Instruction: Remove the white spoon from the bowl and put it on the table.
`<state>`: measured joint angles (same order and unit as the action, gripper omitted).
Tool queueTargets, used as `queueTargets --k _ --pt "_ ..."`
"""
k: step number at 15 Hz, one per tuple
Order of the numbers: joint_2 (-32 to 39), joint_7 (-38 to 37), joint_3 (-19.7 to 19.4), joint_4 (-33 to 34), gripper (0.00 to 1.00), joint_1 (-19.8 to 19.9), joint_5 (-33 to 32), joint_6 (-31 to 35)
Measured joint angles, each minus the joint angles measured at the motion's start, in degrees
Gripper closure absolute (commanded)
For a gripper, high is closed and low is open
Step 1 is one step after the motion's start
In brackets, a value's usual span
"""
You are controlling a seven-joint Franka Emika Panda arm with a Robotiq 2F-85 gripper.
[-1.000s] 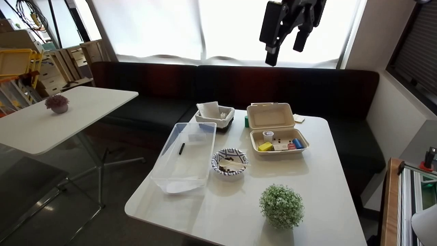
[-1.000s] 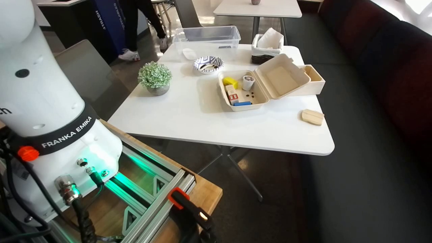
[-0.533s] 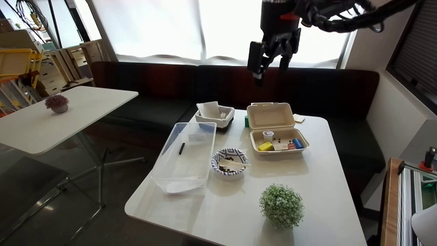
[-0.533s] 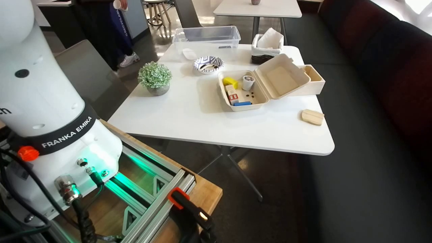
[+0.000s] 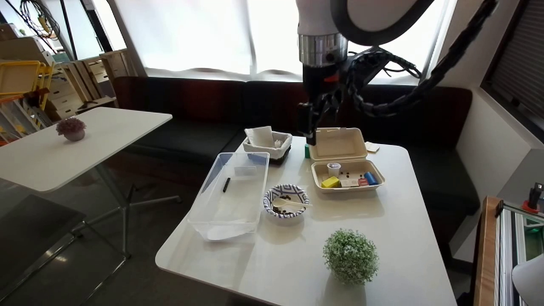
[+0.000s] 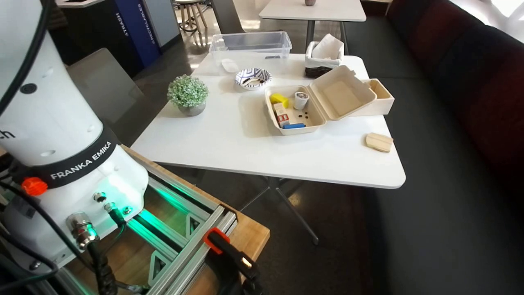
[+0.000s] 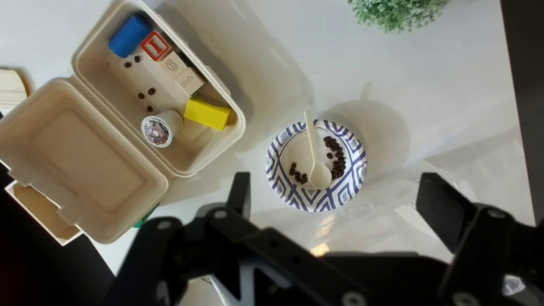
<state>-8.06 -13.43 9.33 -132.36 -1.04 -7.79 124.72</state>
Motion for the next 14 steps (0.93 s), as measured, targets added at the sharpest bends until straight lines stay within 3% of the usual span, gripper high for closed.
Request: queueTargets --k 3,7,14 --pt "6.03 0.15 -0.27 0.62 0.0 -0.12 -3.51 4.19" --pt "12.99 1.2 -1.4 3.46 0.0 -0.14 -3.73 4.46" --pt "14.46 1.25 -2.46 4.76 0.0 -1.01 -3.72 4.47"
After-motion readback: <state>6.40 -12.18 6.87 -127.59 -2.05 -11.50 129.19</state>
